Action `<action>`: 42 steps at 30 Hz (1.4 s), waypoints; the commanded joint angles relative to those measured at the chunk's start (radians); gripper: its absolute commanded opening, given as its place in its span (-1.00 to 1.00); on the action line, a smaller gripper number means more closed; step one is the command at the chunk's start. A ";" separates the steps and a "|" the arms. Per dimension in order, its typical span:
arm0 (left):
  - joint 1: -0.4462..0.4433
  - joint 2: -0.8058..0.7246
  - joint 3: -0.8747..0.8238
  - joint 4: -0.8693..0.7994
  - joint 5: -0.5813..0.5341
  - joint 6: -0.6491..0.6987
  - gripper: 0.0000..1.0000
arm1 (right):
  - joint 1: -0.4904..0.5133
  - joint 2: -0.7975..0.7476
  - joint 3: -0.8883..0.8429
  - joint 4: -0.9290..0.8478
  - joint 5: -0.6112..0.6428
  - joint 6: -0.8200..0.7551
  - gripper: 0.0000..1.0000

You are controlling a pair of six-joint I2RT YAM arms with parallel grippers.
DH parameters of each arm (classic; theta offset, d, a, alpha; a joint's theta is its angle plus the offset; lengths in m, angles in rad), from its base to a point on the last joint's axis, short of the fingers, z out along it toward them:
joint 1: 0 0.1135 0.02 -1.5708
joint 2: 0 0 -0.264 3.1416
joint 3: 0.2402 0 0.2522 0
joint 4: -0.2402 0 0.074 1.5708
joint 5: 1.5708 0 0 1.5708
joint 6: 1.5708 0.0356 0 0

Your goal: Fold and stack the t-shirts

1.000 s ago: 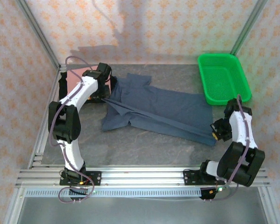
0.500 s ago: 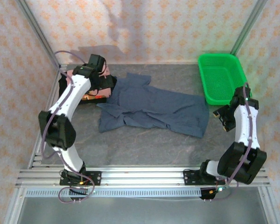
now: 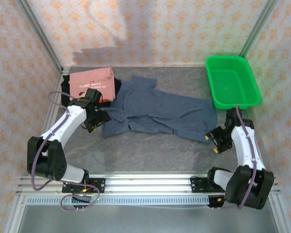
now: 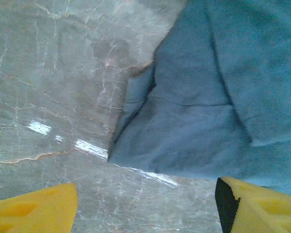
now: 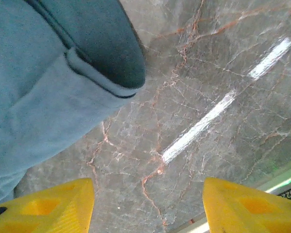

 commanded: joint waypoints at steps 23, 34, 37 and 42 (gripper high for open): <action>0.032 0.176 -0.150 0.303 0.041 -0.165 -0.01 | 0.009 0.335 0.015 0.390 -0.038 0.037 -0.67; 0.041 0.195 -0.148 0.252 -0.012 -0.091 -0.94 | 0.008 0.189 0.011 0.205 0.150 0.073 -1.00; 0.064 0.159 -0.139 0.213 -0.033 -0.056 -0.96 | 0.009 0.095 -0.003 0.140 0.207 0.103 -1.00; 0.097 0.120 -0.148 0.171 -0.044 -0.012 -0.99 | 0.009 -0.037 -0.025 0.031 0.281 0.147 -1.00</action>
